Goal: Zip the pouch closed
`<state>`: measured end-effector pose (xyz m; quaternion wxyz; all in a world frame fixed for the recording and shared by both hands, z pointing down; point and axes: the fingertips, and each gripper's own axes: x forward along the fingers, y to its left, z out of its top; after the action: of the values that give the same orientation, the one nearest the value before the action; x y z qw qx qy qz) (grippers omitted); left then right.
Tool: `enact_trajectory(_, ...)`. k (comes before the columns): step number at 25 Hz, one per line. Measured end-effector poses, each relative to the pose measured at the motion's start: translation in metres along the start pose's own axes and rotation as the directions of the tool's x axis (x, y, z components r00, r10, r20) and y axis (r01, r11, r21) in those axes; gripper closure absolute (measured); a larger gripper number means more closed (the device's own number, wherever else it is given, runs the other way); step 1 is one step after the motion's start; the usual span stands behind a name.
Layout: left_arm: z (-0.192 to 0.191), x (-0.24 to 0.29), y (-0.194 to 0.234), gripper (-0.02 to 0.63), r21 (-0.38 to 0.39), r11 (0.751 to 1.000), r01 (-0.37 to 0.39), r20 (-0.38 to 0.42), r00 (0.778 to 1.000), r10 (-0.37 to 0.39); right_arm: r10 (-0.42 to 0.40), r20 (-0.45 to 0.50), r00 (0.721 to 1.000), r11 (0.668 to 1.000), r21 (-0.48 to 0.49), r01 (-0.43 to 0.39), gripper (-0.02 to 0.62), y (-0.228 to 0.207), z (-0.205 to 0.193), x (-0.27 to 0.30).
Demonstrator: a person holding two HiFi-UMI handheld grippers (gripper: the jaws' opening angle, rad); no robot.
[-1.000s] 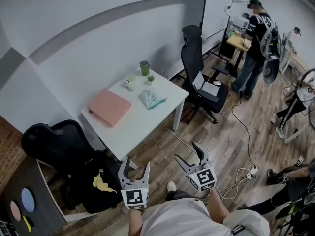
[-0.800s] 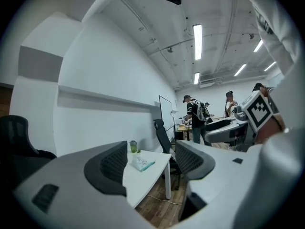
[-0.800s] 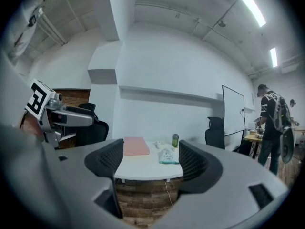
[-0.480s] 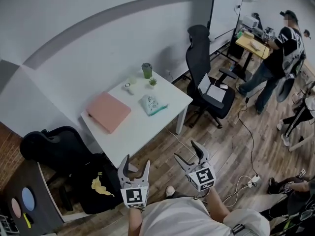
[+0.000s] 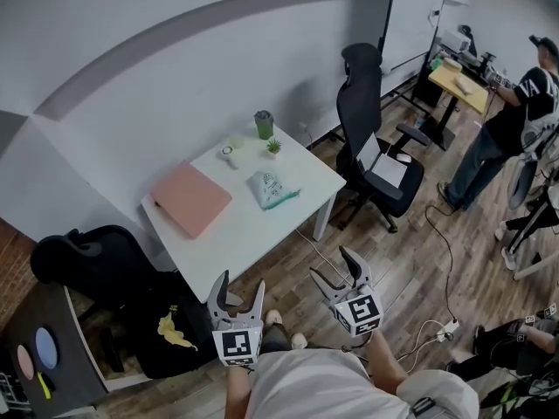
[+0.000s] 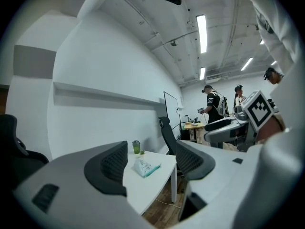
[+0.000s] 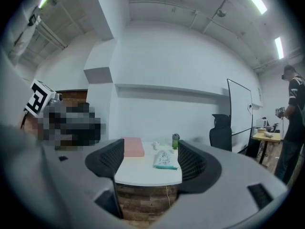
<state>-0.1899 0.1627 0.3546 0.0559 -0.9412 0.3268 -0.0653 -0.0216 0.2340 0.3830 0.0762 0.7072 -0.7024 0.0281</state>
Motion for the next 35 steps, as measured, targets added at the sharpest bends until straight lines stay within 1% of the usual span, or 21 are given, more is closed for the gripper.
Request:
enact_trajectory(8,-0.004,0.040,0.007,0.298,0.011,1.000,0.025,-0.001,1.000,-0.025,-0.012,-0.003,1.000,1.000,0.001,0.012,0.244,-0.020,-0.002,0.031)
enact_trajectory(13,-0.007,0.072,0.021,0.298,0.011,0.999,0.030,0.009,1.000,-0.030,-0.021,-0.006,1.000,1.000,-0.003,0.021,0.247,-0.035,-0.002,0.061)
enact_trajectory(19,-0.014,0.114,0.042,0.298,-0.009,0.999,0.042,0.006,0.999,-0.042,-0.022,-0.025,0.999,1.000,-0.008,0.022,0.252,-0.052,-0.001,0.105)
enact_trajectory(22,-0.013,0.136,0.052,0.298,-0.031,0.999,0.043,0.011,0.999,-0.043,-0.020,-0.033,0.999,1.000,-0.011,0.020,0.253,-0.061,0.001,0.128)
enact_trajectory(30,-0.026,0.192,0.083,0.298,-0.025,0.997,0.067,-0.010,0.998,-0.067,-0.013,-0.069,0.998,1.000,0.003,0.013,0.261,-0.078,-0.006,0.192)
enact_trajectory(34,-0.029,0.218,0.097,0.298,-0.057,0.996,0.070,-0.012,0.997,-0.071,-0.015,-0.085,0.996,1.000,0.002,0.016,0.265,-0.086,-0.007,0.218)
enact_trajectory(35,-0.031,0.225,0.100,0.298,-0.055,0.996,0.074,-0.014,0.997,-0.074,-0.017,-0.090,0.996,1.000,0.001,0.017,0.265,-0.089,-0.008,0.224)
